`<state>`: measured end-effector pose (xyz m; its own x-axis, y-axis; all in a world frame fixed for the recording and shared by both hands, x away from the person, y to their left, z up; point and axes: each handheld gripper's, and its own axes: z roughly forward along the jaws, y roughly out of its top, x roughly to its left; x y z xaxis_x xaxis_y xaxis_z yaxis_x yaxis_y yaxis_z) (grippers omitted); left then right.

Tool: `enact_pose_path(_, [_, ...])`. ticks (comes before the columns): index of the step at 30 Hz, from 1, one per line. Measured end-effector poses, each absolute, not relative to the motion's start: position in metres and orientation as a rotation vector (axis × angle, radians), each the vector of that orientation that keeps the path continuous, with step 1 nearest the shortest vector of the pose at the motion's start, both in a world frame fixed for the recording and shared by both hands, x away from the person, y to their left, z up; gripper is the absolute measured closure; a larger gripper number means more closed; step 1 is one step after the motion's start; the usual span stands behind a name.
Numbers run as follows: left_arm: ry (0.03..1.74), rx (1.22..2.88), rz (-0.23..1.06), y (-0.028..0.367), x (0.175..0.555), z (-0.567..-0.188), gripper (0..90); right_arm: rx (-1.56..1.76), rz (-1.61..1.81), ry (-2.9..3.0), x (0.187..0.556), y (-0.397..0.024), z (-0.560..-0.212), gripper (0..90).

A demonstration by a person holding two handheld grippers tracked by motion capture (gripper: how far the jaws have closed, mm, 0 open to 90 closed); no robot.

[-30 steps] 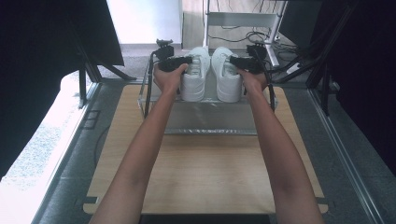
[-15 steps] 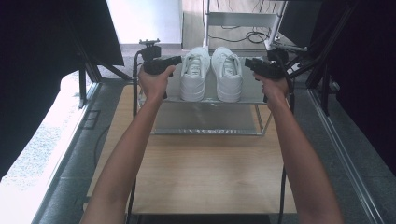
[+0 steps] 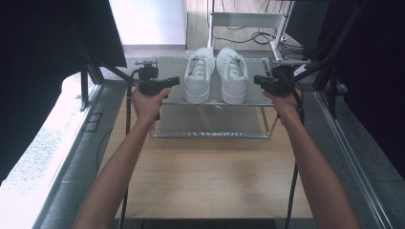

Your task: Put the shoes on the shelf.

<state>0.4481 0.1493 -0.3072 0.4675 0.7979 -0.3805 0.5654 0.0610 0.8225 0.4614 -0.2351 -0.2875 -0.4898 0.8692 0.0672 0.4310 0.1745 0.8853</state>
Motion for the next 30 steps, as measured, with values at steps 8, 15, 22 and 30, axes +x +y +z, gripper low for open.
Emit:
enact_pose_path(8, [1.199, 1.659, 0.25, 0.144, 0.442, -0.32, 89.7, 1.245, 1.257, 2.016, 0.462, -0.232, -0.308, 89.1])
enact_pose_path(15, [1.182, 1.677, 0.229, 0.136, 0.441, -0.327, 89.7, 1.235, 1.252, 2.041, 0.461, -0.226, -0.317, 89.9])
enact_pose_path(22, [1.191, 1.658, 0.209, 0.135, 0.443, -0.328, 90.0, 1.252, 1.259, 2.027, 0.461, -0.22, -0.321, 90.0])
enact_pose_path(30, [1.178, 1.661, 0.173, 0.119, 0.445, -0.327, 90.0, 1.276, 1.339, 2.03, 0.461, -0.212, -0.324, 90.0])
